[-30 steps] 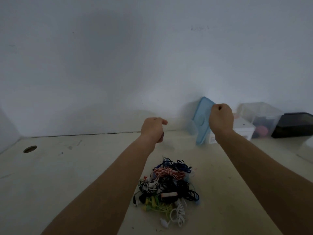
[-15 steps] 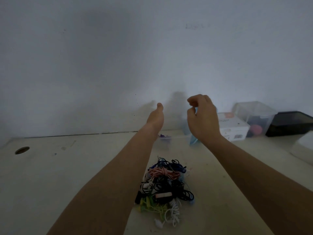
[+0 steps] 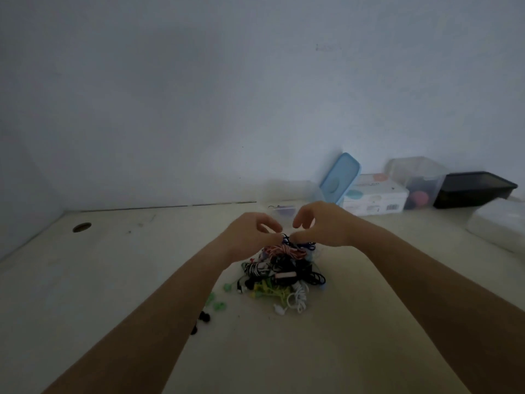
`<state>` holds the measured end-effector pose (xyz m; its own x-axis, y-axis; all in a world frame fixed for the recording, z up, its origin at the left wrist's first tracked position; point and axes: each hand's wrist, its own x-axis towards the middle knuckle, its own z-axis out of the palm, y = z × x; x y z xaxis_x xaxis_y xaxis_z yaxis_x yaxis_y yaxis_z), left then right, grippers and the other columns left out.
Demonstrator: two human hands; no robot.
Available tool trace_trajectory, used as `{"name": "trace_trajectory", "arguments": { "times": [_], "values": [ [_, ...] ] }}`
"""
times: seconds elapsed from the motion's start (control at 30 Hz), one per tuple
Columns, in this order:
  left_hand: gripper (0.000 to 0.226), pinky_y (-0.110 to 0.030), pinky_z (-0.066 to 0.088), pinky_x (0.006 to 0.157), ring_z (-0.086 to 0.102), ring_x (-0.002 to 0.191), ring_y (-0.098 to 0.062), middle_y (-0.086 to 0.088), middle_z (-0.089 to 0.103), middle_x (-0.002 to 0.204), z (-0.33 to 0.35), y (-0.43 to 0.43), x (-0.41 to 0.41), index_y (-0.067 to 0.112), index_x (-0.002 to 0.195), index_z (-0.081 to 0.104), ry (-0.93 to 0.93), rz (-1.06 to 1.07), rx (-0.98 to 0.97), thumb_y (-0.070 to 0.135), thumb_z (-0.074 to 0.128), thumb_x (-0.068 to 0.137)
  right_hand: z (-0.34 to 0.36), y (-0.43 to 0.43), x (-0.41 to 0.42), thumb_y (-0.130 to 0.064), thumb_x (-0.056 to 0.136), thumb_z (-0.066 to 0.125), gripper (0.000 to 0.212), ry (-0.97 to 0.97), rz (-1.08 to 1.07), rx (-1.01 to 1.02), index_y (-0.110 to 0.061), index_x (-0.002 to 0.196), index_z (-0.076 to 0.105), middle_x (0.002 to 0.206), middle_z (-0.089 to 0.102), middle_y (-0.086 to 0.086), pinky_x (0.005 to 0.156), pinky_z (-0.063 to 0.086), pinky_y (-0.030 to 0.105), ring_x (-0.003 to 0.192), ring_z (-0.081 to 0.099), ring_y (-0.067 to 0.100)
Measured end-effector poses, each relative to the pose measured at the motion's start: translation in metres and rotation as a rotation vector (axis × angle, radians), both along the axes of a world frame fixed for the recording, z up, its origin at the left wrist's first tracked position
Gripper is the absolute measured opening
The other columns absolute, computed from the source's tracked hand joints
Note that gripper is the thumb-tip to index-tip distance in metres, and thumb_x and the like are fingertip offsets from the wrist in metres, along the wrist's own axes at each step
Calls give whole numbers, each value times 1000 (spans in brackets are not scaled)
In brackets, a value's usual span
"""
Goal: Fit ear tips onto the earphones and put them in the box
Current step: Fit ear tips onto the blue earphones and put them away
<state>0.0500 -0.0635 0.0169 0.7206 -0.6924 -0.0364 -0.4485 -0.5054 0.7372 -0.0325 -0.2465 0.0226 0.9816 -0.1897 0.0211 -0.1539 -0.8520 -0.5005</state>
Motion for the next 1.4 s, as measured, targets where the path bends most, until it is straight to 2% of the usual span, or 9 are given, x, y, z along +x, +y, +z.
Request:
{"name": "trace_trajectory", "arguments": {
  "times": [0.2,0.3,0.43,0.6,0.77,0.87,0.97,1.07,1.4],
  "values": [
    [18,-17,42,74,62,91,-10,6,69,99,-17,10,-23,22,106,76,-161,36,35,22,67,90,-5,9,-15,-19,83,73,10,-134,-90,-57,-14,89,79,86,75,2,68,50,24,81,68,18],
    [20,-14,40,65,59,82,-9,2,71,105,-17,15,-28,21,110,75,-139,43,33,22,64,93,4,11,-18,-17,86,68,11,-321,-204,72,-14,90,78,82,73,-1,63,45,16,77,66,12],
    [23,-18,42,72,61,85,-9,0,71,108,-19,21,-31,20,112,74,-96,55,22,25,63,93,17,17,-19,-16,90,66,12,-441,-268,266,-17,98,75,86,69,-6,64,41,9,76,59,-3],
    [21,-22,44,78,62,90,-11,3,70,100,-21,25,-32,19,109,75,-72,72,2,25,64,93,31,20,-20,-19,91,67,17,-538,-286,481,-16,107,69,87,72,5,71,57,31,76,68,17],
    [26,-27,49,92,63,103,-13,3,69,112,-19,27,-34,17,117,69,-20,204,-210,18,63,92,49,26,-22,-11,97,59,13,-569,-245,732,-10,103,71,87,70,8,62,56,26,69,65,17],
    [30,-35,51,93,62,101,-20,-5,67,115,-9,23,-40,11,124,64,211,296,-374,17,57,96,57,33,-24,-10,99,56,16,-544,-204,882,-8,104,71,86,68,9,61,54,28,67,64,20],
    [26,-39,53,87,61,92,-29,-13,66,107,8,22,-53,7,111,64,771,332,-671,27,51,101,61,41,-27,-10,99,54,18,-502,-140,982,-8,100,72,82,67,7,64,53,31,65,62,20],
    [33,-44,60,82,68,89,-38,-24,67,115,16,29,-64,2,109,63,1099,261,-877,31,50,102,60,49,-29,-11,100,54,19,-469,-94,1005,-11,95,73,81,68,5,64,55,31,64,63,19],
    [27,-30,62,72,69,83,-29,-22,70,99,7,64,-66,-8,115,64,1099,236,-964,0,47,95,42,52,-46,-26,98,61,20,-353,-198,923,-10,96,71,82,67,5,64,53,30,67,62,18]
  ]
}}
